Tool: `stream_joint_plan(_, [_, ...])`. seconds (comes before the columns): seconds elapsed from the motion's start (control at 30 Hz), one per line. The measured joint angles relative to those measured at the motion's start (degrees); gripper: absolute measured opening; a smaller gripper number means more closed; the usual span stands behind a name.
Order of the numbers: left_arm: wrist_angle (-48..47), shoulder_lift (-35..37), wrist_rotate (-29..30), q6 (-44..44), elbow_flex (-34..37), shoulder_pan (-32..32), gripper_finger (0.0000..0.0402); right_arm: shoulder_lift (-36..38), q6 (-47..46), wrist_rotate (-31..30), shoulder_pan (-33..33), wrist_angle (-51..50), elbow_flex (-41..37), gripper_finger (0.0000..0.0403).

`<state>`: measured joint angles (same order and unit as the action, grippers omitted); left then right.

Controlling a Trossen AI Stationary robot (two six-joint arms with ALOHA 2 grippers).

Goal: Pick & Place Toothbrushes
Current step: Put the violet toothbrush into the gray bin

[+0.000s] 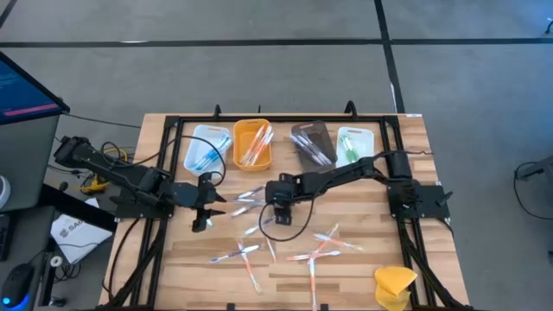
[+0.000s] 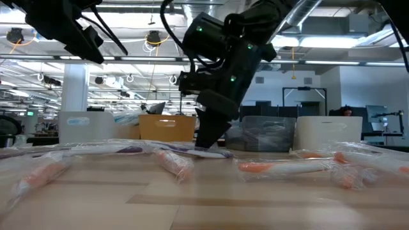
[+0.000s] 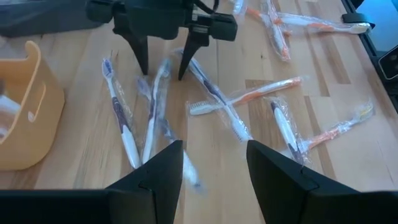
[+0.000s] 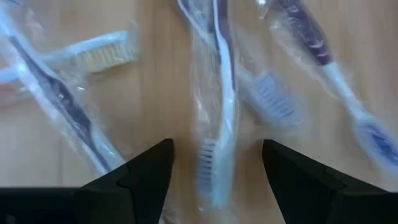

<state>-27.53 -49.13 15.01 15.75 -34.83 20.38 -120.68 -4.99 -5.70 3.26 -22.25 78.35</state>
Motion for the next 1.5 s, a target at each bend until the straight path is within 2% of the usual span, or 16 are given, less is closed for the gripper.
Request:
stream_joint_plan(0.2, [-0.12,-0.03,0.00,0.00,0.00,0.00,0.0172,-1.86,0.20,1.67,-0.85,0.11,0.64,0.0243])
stream_joint_plan(0.33, [-0.16,-0.03,-0.01,0.00,0.00,0.00,0.0172,-0.91,-0.10,1.62,-0.82,-0.62,0.54,0.0220])
stream_joint_plan(0.47, [-0.18,-0.03,-0.01,0.00,0.00,0.00,0.0172,-0.90,-0.18,1.62,-0.70,-0.89,0.53,0.0168])
stream_joint_plan(0.77, [-0.31,-0.03,-0.01,0.01,0.00,0.00,0.0172,-1.80,0.11,1.36,-0.71,-2.03,0.61,0.0019])
stream_joint_plan(0.93, [-0.37,-0.03,-0.03,0.00,0.00,0.00,0.0172,-1.80,-0.06,1.35,-0.60,-2.28,0.83,0.0025])
stream_joint_plan(1.13, [-0.44,-0.03,-0.03,0.00,0.00,0.00,0.0172,-1.81,-0.87,0.48,0.67,-5.56,3.52,0.0013])
stream_joint_plan(1.5, [-0.59,-0.03,-0.05,0.01,0.00,0.01,0.0172,0.66,-6.66,-9.23,4.46,-26.44,11.17,0.0014])
